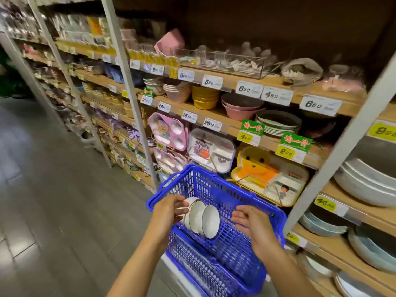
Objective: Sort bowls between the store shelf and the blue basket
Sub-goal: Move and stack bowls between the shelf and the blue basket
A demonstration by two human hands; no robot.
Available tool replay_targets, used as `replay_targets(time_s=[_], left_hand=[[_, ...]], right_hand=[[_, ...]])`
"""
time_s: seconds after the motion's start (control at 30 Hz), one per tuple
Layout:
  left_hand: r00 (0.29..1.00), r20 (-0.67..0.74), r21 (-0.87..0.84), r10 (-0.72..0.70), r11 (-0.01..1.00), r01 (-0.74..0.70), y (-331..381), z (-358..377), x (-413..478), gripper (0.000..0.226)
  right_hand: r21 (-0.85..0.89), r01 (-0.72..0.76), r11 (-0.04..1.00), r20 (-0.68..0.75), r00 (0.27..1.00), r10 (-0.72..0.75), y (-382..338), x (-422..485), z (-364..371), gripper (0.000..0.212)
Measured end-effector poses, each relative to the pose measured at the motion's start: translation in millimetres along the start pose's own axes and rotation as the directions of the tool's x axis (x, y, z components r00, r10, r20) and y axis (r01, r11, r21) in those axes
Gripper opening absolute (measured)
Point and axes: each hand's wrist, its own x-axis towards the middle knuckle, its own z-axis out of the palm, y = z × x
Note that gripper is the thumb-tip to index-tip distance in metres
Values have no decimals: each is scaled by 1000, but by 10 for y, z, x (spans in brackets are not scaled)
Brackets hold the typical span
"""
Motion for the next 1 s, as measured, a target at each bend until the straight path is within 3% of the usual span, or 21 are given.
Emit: replay_targets(time_s=[0.33,0.6,0.67,0.73,0.8,0.87,1.0], left_hand=[[996,64,243,-68,969,51,-240,-43,861,20],[979,60,526,-192,840,133,-630,318,1567,13],[980,22,587,-199,796,148,-707,409,1781,13],[983,18,659,-183,741,126,-758,527,2020,11],[988,54,745,-145,664,57,-814,656,2267,10],[985,91,806,-148,592,14,-902,781,2481,24],[943,249,865,-220,489,-114,-1135,1028,2910,36]], right_hand=[[-150,-219,964,-92,974,207,448,589,313,17],[-181,-404,897,-122,914,387,703,1344,262,27],[-200,-460,865,-114,888,445,755,1522,273,21],[-208,-510,834,-101,860,501,842,1693,310,17],[-195,-564,802,-99,825,556,965,1861,365,31],[-159,-620,768,-102,784,612,1100,1988,456,43],[-62,-732,679,-28,681,732,1363,2128,708,29]])
